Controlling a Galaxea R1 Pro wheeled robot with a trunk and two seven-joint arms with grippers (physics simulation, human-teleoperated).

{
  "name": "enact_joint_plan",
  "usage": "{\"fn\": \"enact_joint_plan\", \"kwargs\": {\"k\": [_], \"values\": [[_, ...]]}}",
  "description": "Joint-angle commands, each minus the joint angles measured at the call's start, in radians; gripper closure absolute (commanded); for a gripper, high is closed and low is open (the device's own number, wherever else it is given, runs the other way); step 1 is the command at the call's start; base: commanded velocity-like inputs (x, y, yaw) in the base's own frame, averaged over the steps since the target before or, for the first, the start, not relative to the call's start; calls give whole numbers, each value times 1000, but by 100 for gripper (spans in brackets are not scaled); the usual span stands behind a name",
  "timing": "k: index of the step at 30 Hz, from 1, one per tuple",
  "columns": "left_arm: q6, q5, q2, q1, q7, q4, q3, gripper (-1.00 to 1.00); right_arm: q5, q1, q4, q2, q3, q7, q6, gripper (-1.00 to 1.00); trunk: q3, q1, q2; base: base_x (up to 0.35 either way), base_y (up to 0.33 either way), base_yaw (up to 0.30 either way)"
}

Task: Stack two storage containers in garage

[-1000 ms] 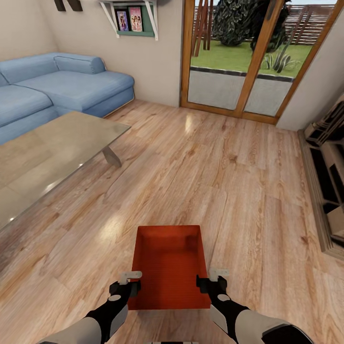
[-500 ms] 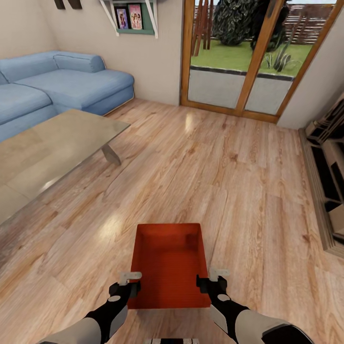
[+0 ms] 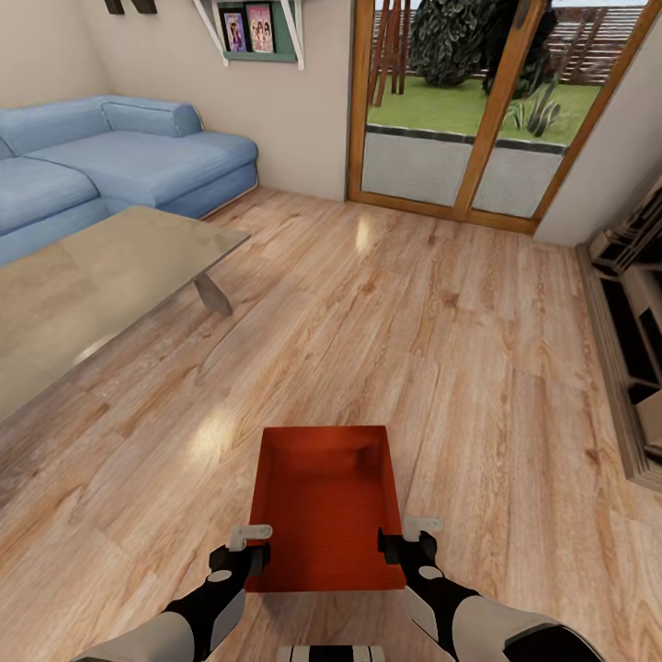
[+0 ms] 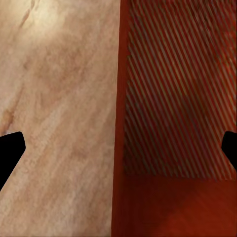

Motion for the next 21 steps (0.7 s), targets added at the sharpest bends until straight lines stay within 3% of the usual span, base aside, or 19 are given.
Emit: {"fn": "enact_joint_plan", "kwargs": {"k": [1, 15, 21], "values": [[-4, 11, 0, -1, 4, 1, -9, -100, -9, -1, 1, 0, 9, -2, -3, -100, -1, 0, 0, 0, 0, 0], [-5, 11, 0, -1, 4, 1, -8, -100, 0, -1, 1, 0, 9, -2, -3, -100, -1, 0, 0, 0, 0, 0], [-5, 11, 1, -1, 4, 1, -8, -100, 6, -1, 1, -12, 9, -1, -3, -100, -1, 0, 0, 0, 0, 0]]}}
